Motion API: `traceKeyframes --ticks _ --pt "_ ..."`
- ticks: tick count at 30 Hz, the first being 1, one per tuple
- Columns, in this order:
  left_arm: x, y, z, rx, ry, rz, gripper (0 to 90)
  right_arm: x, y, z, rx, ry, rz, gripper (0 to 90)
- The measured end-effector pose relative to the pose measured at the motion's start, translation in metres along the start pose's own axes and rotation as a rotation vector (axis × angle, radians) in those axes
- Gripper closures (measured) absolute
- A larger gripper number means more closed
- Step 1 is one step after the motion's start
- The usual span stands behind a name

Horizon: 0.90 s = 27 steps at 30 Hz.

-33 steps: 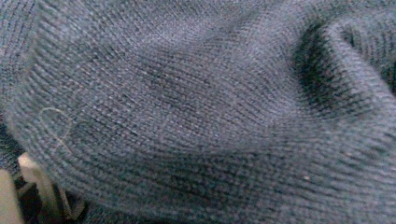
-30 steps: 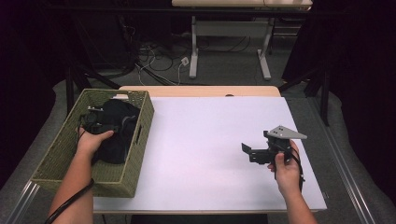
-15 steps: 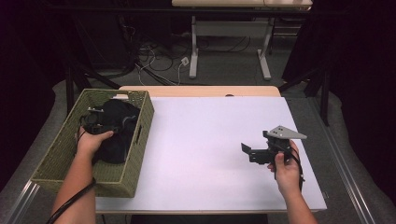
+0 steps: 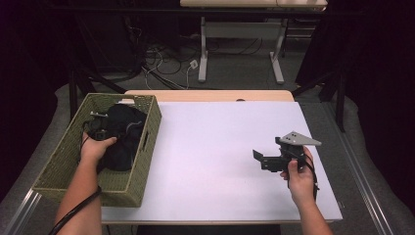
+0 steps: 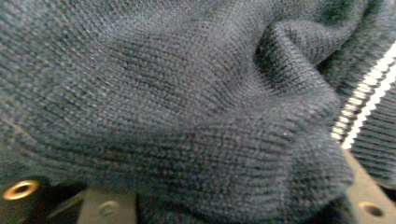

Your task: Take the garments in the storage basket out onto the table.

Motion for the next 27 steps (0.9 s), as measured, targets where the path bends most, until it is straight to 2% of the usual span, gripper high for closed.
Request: traceKeyframes --ticks 3,7,13,17,18,22,24,27 --pt "0.003 -0.002 0.001 0.003 -0.010 0.018 59.5 -0.002 0.000 0.000 -0.006 -0.005 0.005 2.8" --pt "0.004 -0.004 0.002 0.004 -0.030 0.022 63.4 -0.002 0.000 0.000 0.000 -0.011 0.005 2.8" --pt "0.006 -0.008 0.005 -0.013 -0.045 0.026 66.2 -0.001 -0.001 0.000 -0.005 -0.002 0.003 2.9" --pt "0.006 -0.012 0.005 -0.001 -0.050 0.010 67.4 0.003 -0.002 0.000 0.005 0.006 -0.004 3.0" --pt "0.007 -0.012 0.005 0.014 -0.064 0.006 67.6 0.003 -0.002 0.000 0.009 0.004 -0.008 3.0" --pt "0.007 -0.017 0.005 0.027 -0.063 -0.009 68.2 0.003 -0.003 0.000 0.006 0.006 -0.004 3.0" --pt "0.007 -0.020 0.006 0.027 -0.047 0.001 68.2 0.003 -0.004 0.000 0.010 0.004 -0.006 3.1" --pt "0.008 -0.024 0.006 0.036 -0.045 0.001 68.5 0.003 -0.005 0.000 0.006 0.010 -0.007 3.1"
Point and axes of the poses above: each handheld gripper's, and its own axes: y roughly forward along the jaws, z roughly out of its top, x roughly to its right, the point moved 4 cm from there along y, roughly forward along the jaws, and after that the axes turned 9 degrees about -x, right-handed, at the moved point
